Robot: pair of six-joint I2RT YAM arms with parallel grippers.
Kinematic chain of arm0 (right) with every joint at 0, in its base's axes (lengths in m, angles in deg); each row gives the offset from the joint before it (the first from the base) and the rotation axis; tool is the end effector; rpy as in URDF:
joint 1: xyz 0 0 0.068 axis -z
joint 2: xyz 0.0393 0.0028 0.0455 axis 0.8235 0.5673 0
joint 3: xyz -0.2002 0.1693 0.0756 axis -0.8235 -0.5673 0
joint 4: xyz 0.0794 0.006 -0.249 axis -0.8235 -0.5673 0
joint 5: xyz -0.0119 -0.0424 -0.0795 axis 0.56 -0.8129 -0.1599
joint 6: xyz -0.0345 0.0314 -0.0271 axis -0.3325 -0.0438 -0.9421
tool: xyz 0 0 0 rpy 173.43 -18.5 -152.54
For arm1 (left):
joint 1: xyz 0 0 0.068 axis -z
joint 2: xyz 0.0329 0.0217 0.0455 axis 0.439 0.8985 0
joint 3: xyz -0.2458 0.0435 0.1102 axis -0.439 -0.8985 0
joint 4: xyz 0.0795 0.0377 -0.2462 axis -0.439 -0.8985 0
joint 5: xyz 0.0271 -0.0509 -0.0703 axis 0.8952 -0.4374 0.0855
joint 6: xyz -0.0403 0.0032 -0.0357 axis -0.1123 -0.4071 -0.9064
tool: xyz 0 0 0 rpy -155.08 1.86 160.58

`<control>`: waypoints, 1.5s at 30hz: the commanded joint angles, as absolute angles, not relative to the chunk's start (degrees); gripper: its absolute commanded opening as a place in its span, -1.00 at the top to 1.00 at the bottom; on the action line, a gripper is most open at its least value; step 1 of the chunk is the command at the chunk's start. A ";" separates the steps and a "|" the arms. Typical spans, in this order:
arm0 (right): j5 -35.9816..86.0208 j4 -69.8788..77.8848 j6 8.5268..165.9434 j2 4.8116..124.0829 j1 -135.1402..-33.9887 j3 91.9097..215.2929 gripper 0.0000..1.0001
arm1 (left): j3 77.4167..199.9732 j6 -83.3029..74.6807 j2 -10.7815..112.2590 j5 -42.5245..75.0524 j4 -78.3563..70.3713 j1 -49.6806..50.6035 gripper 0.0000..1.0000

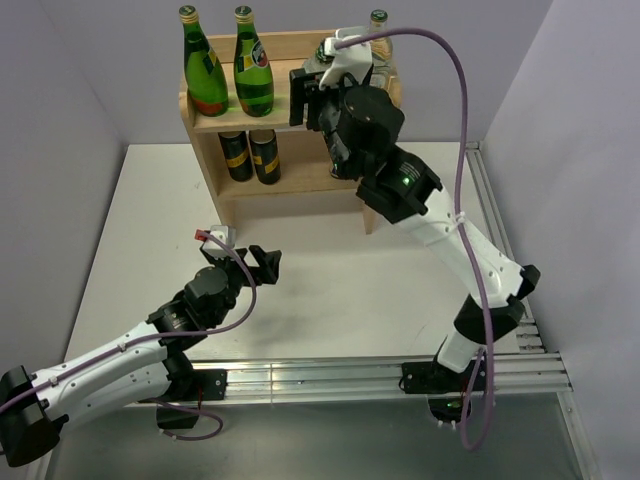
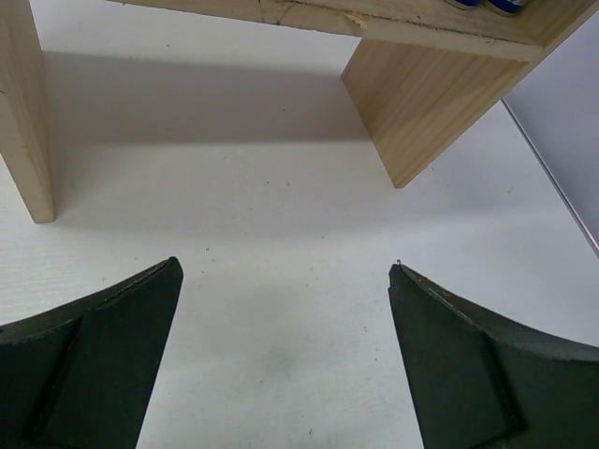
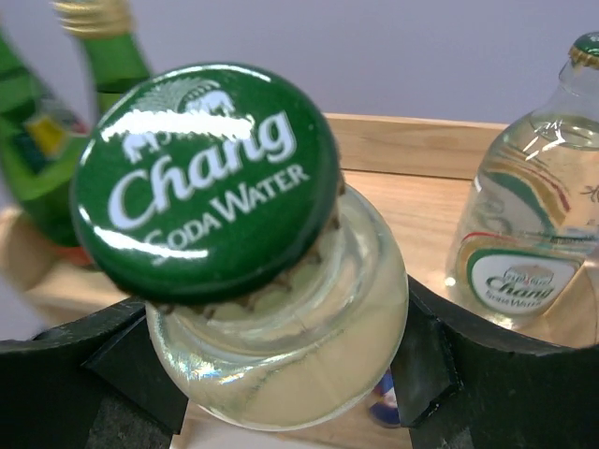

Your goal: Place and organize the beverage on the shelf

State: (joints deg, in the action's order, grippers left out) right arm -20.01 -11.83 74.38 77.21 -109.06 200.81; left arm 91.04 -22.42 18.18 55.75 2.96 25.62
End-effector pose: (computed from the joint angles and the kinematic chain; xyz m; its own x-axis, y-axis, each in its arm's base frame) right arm 0.2088 0.2471 0.5704 0.1587 0.0745 -0.9845 -0.2730 0.9616 0.0288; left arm 0.1268 -0.1305 0.2561 -0.2619 -0.3518 -0.8987 0.2575 0.8720 -0.4163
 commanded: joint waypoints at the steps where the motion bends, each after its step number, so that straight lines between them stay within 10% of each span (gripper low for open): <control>1: -18.04 -9.03 74.44 77.32 -104.93 207.52 1.00 | 90.70 -23.23 17.17 54.58 3.66 25.29 -0.99; 45: -12.77 -9.38 83.15 87.43 -95.96 202.42 1.00 | 90.78 -23.14 17.52 54.14 3.93 25.29 -0.99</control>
